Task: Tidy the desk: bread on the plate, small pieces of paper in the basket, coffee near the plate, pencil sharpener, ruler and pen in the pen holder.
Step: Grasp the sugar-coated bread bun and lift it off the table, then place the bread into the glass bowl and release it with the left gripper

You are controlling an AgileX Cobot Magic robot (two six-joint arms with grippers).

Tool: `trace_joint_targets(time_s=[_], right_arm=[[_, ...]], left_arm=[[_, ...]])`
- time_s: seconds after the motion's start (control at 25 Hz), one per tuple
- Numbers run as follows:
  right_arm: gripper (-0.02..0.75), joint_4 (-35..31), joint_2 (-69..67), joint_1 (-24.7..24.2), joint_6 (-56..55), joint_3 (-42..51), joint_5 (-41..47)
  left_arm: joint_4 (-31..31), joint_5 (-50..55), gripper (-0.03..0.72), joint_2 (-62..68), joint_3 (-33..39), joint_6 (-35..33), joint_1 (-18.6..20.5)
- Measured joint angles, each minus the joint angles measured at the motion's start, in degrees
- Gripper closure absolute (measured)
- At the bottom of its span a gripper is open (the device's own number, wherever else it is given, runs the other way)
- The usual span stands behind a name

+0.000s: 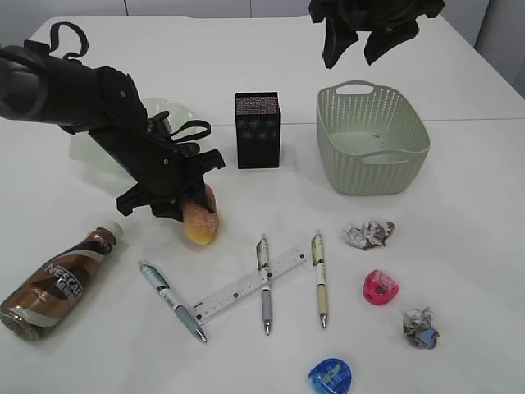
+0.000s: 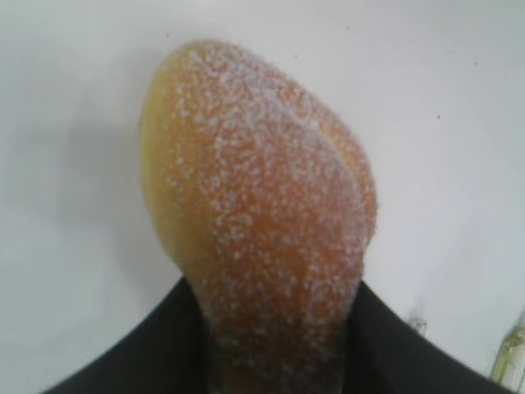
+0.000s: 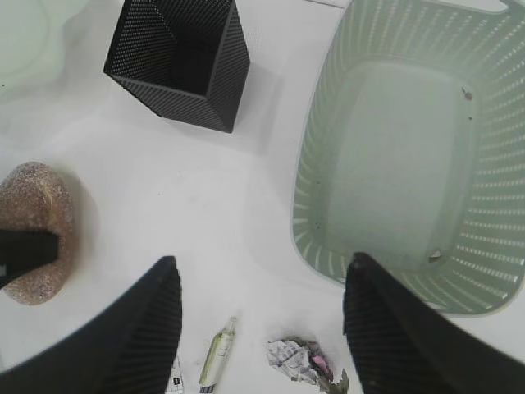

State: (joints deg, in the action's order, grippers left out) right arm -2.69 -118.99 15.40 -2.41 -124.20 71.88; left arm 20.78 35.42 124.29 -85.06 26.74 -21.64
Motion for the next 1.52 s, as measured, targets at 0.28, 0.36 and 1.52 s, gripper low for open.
trace_joint_targets(time_s=[0.28,0.36,1.52], right_arm=[[0.250,-0.1,0.0,0.0,0.0,0.0,0.0],[0.250,-0.1,0.0,0.0,0.0,0.0,0.0],[0.251,-0.1,0.0,0.0,0.1,0.0,0.0]], left_arm=[[-0.1,0.6,0.522,0.0,-0.1,-3.0,0.1],[-0.1,2.0,0.524,0.0,-0.8,-5.2,0.1],[-18.7,34.8,0.524,0.0,-31.5,-14.3,1.2]])
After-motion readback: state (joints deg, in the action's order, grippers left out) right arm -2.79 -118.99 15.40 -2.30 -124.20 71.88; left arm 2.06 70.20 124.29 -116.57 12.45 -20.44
